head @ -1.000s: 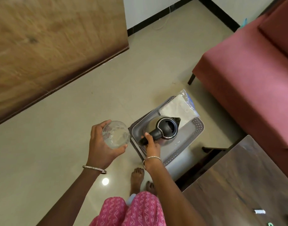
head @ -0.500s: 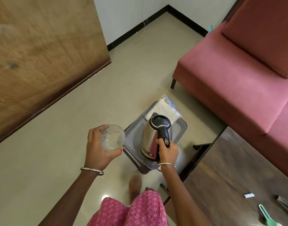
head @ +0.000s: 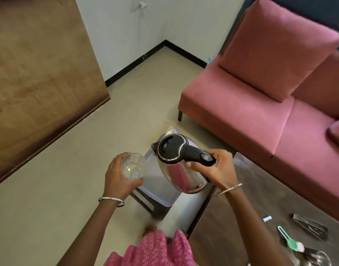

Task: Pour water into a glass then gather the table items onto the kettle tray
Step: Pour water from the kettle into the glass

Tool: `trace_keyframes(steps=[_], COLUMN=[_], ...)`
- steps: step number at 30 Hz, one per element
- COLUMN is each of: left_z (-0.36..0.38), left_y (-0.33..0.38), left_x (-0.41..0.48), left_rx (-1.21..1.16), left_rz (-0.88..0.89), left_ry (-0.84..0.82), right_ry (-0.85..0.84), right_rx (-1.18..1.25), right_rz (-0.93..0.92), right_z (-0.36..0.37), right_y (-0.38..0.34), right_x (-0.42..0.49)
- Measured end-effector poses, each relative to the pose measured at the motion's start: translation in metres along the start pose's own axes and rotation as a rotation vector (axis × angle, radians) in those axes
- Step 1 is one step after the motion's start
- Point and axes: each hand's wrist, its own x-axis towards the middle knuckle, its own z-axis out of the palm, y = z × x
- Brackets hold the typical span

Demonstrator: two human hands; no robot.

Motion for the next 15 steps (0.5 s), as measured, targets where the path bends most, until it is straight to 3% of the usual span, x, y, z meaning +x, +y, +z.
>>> trace_keyframes(steps=[7,15], left_z=[0.003,0.012], left_y=[0.031,0.051], left_x=[0.001,-0.005], left_rx=[-0.05,-0.08], left_rz=[0.055,0.1], left_ry=[-0.049,-0.072], right_ry=[-0.064,-0.142], right_rx=[-0.159,-0.229], right_rz=[-0.138,-0.117], right_z=[-0.053,-0.081], right_y=[-0.052,-0.085], right_x=[-0.002,-0.004])
